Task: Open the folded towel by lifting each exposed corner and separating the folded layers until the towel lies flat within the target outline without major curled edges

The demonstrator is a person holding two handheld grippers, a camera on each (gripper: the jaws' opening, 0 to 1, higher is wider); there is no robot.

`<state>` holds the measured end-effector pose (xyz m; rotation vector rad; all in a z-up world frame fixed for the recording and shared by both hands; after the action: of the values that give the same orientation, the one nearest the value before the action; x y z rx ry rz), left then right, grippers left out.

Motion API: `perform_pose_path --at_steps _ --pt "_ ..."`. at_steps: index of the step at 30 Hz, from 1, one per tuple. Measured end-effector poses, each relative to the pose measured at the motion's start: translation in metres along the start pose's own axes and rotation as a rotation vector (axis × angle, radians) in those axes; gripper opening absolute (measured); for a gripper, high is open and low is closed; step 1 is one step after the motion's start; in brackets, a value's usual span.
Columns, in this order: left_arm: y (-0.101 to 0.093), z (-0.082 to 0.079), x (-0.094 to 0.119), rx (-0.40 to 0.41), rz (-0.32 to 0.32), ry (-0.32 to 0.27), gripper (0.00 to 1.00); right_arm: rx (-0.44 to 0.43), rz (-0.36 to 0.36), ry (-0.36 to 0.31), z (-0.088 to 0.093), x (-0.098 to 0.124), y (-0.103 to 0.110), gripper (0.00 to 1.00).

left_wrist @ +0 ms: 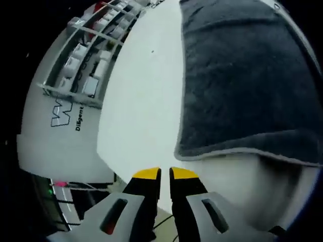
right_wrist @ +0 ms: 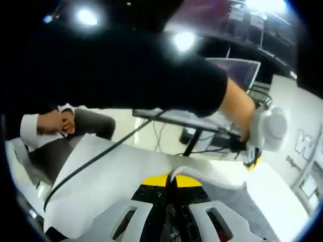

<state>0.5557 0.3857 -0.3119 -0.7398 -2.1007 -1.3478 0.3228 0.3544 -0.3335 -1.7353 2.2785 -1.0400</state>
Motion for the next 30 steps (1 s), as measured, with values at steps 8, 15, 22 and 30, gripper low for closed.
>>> perform_pose_path --at_steps 8,15,22,30 --pt "0.012 0.001 0.02 0.033 0.002 -0.041 0.13 0.004 -0.057 0.035 0.012 -0.014 0.019 0.0" --pt "0.02 -0.005 0.034 0.171 -0.029 -0.065 0.4 0.049 -0.091 0.04 0.018 -0.019 0.033 0.03" --pt "0.011 -0.007 0.05 0.369 0.021 -0.098 0.76 0.073 -0.185 -0.022 0.008 -0.015 0.05 0.56" --pt "0.007 -0.01 0.062 0.483 -0.001 -0.093 0.91 0.016 -0.336 -0.051 -0.004 0.004 0.072 0.9"
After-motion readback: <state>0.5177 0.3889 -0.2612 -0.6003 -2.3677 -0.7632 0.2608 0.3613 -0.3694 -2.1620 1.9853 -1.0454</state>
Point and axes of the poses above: the point that each gripper's makers call its tool centre point, and the gripper's own axes: x roughly backward along the fingers, y roughly to its left, z roughly out of its underside, the point moved 5 cm from there along x, roughly backward along the fingers, and after that the axes turned 13 degrees about x, right-handed, at the moved point
